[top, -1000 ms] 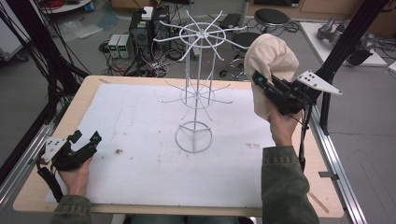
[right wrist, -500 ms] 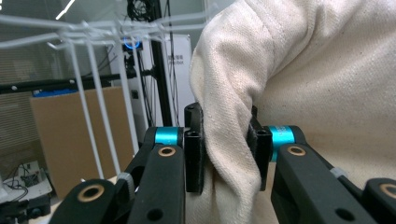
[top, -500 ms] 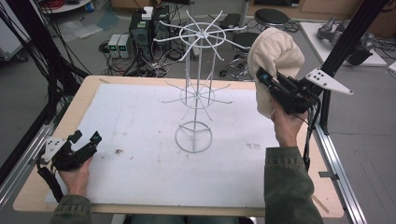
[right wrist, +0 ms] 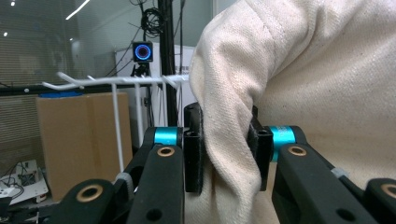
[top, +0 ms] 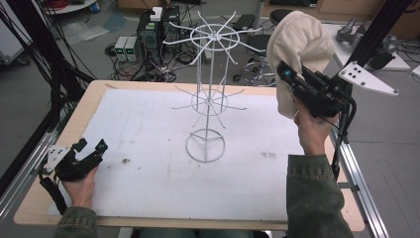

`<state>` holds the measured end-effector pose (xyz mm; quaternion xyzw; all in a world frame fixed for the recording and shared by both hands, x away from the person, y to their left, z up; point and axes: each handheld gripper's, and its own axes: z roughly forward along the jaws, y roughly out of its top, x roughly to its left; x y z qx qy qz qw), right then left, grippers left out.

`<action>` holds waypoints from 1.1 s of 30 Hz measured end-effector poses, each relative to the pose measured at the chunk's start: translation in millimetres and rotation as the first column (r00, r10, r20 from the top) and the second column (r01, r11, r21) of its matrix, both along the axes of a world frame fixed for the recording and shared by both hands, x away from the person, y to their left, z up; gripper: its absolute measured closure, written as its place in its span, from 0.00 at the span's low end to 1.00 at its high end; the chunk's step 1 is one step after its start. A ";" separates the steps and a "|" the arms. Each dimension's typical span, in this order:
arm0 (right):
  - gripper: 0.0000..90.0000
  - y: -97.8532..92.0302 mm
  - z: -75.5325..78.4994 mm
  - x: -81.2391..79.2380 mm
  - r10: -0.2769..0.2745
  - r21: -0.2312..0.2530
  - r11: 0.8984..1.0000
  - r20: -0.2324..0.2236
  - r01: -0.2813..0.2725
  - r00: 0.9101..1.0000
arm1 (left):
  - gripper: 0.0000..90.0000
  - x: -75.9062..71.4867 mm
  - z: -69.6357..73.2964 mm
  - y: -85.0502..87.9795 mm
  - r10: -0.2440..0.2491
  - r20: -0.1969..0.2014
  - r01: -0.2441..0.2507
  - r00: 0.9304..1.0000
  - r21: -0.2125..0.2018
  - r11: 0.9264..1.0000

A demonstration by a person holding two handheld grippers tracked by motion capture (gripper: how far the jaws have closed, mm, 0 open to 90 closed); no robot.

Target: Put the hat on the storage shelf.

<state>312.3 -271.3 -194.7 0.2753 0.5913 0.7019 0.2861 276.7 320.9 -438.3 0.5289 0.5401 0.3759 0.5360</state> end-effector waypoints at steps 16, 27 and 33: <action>0.81 15.0 32.9 -15.4 0.047 -0.009 0.999 0.047 -0.047 0.998 | 0.31 0.6 0.5 -0.2 -0.002 0.005 0.002 1.000 -0.016 1.000; 0.80 46.0 61.6 -1.5 0.095 -0.051 0.994 0.019 -0.094 0.995 | 0.31 2.2 -0.3 -0.2 -0.003 0.004 0.003 1.000 -0.017 1.000; 0.80 58.6 69.5 3.9 0.103 -0.071 0.992 0.003 -0.103 0.995 | 0.31 2.4 -0.3 -0.2 -0.003 0.005 0.003 1.000 -0.019 1.000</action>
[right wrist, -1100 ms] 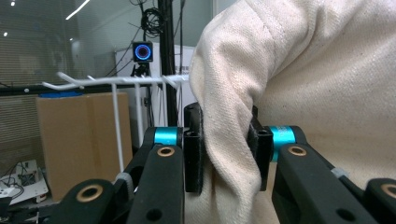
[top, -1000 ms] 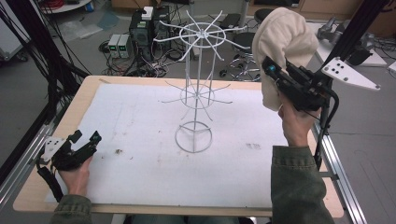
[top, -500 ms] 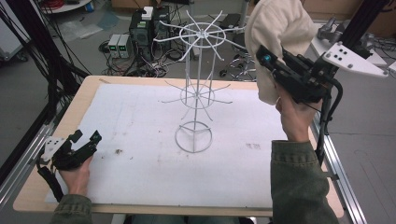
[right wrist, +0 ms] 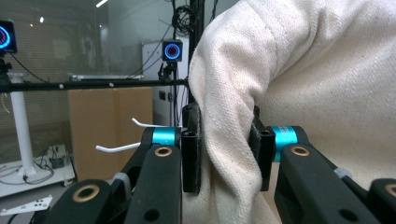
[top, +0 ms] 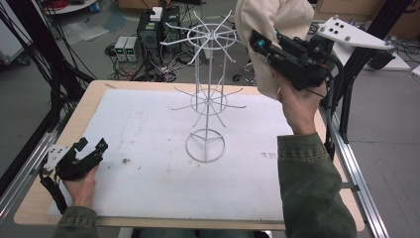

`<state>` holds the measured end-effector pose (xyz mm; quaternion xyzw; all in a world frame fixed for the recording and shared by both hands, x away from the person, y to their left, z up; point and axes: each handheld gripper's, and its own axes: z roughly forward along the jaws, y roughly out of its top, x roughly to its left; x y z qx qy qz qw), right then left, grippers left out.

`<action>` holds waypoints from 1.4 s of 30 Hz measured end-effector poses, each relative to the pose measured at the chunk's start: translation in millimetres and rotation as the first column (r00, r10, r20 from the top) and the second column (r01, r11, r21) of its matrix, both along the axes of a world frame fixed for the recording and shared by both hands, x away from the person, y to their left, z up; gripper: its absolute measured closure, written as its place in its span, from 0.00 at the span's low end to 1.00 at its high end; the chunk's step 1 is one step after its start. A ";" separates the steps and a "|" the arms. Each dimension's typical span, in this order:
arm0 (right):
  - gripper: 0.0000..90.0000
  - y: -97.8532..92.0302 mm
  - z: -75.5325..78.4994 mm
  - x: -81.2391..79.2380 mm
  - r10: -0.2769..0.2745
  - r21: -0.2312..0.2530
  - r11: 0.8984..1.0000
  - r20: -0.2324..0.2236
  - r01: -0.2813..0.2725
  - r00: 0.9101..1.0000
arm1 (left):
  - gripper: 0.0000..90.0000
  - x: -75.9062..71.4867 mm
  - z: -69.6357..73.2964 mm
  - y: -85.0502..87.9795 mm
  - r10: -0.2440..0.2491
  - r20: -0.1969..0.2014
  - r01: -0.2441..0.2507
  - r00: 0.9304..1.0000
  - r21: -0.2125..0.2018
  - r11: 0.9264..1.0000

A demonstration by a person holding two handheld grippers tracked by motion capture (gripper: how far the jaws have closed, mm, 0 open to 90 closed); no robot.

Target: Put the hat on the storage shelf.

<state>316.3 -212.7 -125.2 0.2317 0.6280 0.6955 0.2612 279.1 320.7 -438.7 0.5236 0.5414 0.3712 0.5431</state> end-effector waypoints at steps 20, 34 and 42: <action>0.78 4.8 -3.8 11.5 0.022 -0.032 0.999 -0.103 -0.025 0.994 | 0.31 0.3 -0.1 -0.1 0.000 -0.002 0.000 1.000 0.000 1.000; 0.76 5.1 -11.3 21.6 0.040 -0.023 0.999 -0.196 -0.046 0.980 | 0.31 0.5 -0.1 0.0 0.001 0.001 -0.001 1.000 -0.001 1.000; 0.66 2.0 -13.0 21.7 0.024 0.000 1.000 -0.191 -0.025 0.981 | 0.31 0.6 -0.2 0.2 0.001 0.001 -0.001 1.000 0.002 1.000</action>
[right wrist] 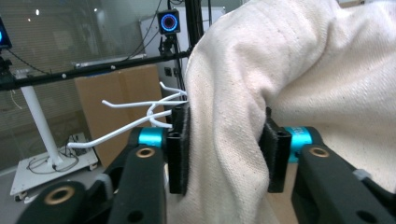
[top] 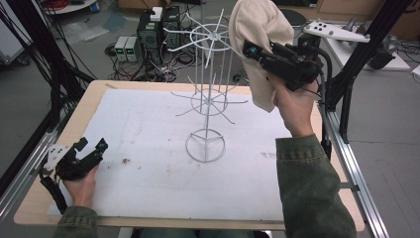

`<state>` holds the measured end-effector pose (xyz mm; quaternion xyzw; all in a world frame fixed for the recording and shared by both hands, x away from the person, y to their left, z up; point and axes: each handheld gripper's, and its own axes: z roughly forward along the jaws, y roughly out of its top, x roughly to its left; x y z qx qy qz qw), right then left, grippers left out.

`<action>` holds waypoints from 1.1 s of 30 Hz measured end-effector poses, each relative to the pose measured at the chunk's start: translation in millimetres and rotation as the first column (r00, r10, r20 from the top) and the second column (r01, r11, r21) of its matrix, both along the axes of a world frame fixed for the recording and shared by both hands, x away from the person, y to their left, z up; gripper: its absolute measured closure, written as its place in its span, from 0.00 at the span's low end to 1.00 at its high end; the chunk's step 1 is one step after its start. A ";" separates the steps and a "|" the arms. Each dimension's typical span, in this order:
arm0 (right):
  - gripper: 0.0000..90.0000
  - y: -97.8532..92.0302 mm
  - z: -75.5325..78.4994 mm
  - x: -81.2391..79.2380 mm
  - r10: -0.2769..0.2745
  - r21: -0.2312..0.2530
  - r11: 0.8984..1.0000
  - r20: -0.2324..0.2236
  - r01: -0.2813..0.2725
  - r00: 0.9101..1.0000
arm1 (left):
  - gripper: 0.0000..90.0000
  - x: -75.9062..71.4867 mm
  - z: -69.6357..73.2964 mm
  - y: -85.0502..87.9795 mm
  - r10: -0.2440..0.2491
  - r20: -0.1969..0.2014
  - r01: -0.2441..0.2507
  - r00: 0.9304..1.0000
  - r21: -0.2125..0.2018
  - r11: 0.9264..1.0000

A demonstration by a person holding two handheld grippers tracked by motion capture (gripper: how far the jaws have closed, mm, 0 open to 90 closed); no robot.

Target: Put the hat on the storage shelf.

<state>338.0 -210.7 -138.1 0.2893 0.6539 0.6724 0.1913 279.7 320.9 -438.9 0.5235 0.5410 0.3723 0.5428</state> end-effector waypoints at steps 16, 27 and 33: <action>0.40 -9.3 -2.5 1.1 0.061 0.066 0.996 -0.070 -0.057 0.996 | 0.31 -0.1 0.0 0.2 0.000 -0.003 0.000 1.000 0.001 1.000; 0.35 -21.7 -19.8 -6.7 0.055 0.063 0.997 -0.081 -0.050 0.995 | 0.31 -0.3 0.0 -0.2 -0.002 -0.007 0.002 1.000 0.005 1.000; 0.31 -21.9 -24.0 -11.4 0.043 0.037 0.998 -0.079 -0.041 0.996 | 0.31 -0.4 0.1 -0.4 -0.003 -0.006 0.003 1.000 0.005 1.000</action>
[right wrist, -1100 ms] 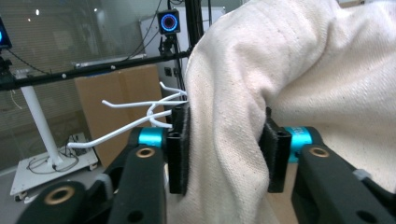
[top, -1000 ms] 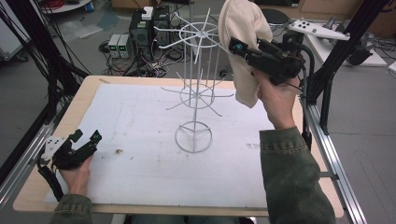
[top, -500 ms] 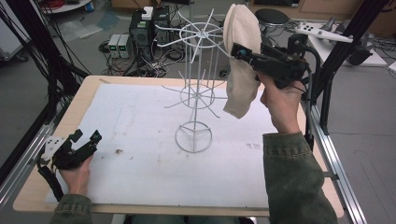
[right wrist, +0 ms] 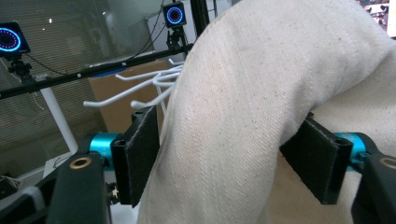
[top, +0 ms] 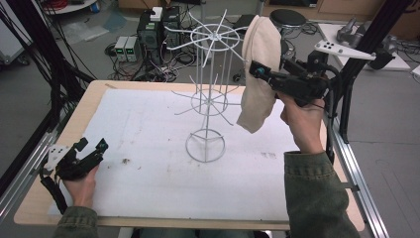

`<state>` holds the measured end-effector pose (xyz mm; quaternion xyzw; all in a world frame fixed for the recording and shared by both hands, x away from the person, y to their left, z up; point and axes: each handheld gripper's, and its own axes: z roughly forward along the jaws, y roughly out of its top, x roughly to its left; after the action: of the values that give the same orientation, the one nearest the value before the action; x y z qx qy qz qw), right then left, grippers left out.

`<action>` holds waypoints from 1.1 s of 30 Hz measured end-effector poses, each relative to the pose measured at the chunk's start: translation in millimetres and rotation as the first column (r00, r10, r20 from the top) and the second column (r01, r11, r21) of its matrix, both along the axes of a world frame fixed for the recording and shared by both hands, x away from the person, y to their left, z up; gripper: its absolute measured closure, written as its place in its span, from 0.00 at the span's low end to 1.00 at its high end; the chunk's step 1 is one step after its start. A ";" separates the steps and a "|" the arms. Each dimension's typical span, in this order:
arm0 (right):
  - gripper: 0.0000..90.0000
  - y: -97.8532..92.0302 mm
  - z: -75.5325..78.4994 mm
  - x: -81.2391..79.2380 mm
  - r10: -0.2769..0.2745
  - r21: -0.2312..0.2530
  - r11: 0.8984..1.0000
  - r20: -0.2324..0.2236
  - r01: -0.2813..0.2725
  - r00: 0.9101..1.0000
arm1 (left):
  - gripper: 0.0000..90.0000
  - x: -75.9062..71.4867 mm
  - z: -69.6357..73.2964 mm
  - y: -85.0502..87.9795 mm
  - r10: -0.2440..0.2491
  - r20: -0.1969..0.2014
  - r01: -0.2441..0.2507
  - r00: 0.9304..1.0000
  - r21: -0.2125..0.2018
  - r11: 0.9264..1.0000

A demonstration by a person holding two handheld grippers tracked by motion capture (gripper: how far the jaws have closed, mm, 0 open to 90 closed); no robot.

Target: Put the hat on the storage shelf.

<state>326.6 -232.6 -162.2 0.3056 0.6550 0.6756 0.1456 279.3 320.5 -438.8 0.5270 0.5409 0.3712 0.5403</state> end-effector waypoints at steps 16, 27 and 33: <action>0.23 -9.7 -12.3 -17.5 -0.045 0.009 0.999 0.070 0.044 0.997 | 0.31 -0.2 0.0 -0.2 0.000 -0.002 0.000 1.000 0.000 1.000; 0.22 -16.6 -19.5 -31.8 -0.102 0.007 0.995 0.104 0.102 0.989 | 0.31 -0.5 0.1 -0.7 0.000 0.000 0.000 1.000 -0.004 1.000; 0.21 -20.5 -30.8 -35.7 -0.127 0.006 0.992 0.093 0.127 0.988 | 0.31 -0.6 0.1 -0.8 0.000 -0.002 0.000 1.000 -0.004 1.000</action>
<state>290.9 -253.1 -193.0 0.3146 0.6265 0.6787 0.2187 278.7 319.8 -438.7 0.5263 0.5421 0.3696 0.5409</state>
